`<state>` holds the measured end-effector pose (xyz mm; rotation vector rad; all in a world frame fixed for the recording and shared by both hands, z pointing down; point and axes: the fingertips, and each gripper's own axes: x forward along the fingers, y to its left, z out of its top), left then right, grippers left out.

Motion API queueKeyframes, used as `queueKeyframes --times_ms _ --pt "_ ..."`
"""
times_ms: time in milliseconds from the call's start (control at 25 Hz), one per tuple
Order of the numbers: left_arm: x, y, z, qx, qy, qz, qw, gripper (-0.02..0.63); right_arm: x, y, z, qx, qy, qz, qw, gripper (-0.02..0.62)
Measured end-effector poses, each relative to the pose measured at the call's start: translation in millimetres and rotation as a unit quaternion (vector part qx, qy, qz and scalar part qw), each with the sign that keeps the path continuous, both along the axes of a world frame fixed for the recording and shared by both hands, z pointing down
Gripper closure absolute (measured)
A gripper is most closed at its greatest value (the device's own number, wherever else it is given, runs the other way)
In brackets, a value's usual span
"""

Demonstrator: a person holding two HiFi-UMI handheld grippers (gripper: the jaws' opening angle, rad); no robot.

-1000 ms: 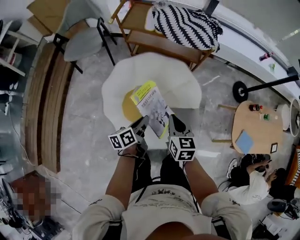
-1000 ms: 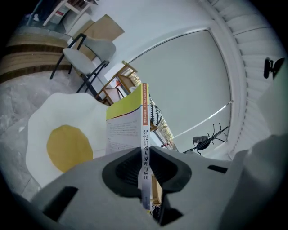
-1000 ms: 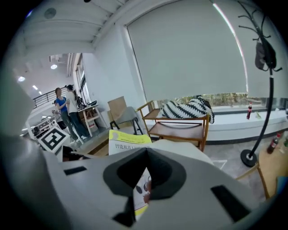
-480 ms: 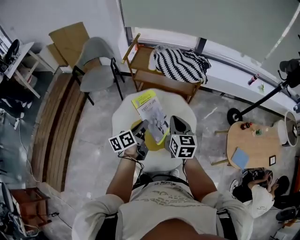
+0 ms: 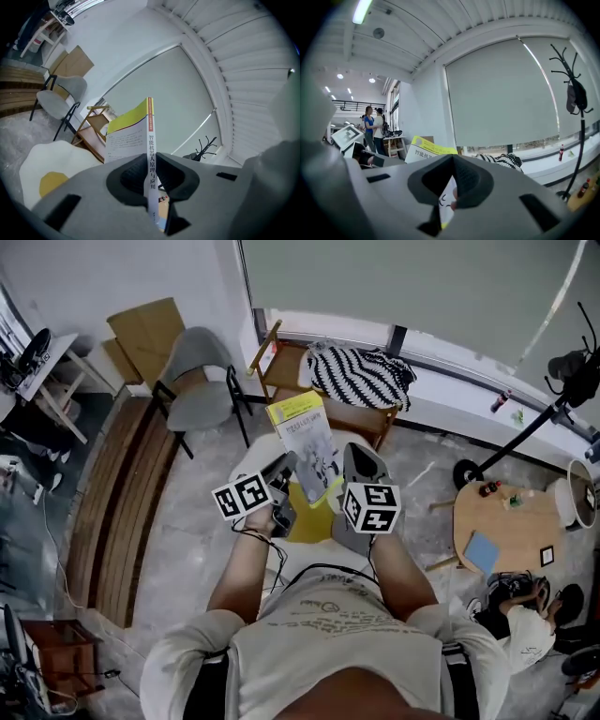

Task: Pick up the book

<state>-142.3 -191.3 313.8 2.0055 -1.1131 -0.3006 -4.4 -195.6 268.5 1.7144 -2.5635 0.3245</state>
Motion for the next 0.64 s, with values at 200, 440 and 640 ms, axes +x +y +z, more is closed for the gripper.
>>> queueKeyframes --times_ms 200,440,640 --pt "1.5 2.4 -2.2 -0.008 0.033 -0.003 0.9994 0.534 -2.3 5.0 -3.5 0.004 0.001 -0.005 1.000 0.571" --pt "3.9 12.4 9.1 -0.020 0.030 -0.003 0.9993 0.534 3.3 12.4 4.1 -0.004 0.008 -0.002 1.000 0.571" --pt "4.6 15.5 11.3 -0.023 0.024 -0.008 0.9994 0.534 7.3 13.3 6.8 -0.009 0.010 -0.002 1.000 0.571"
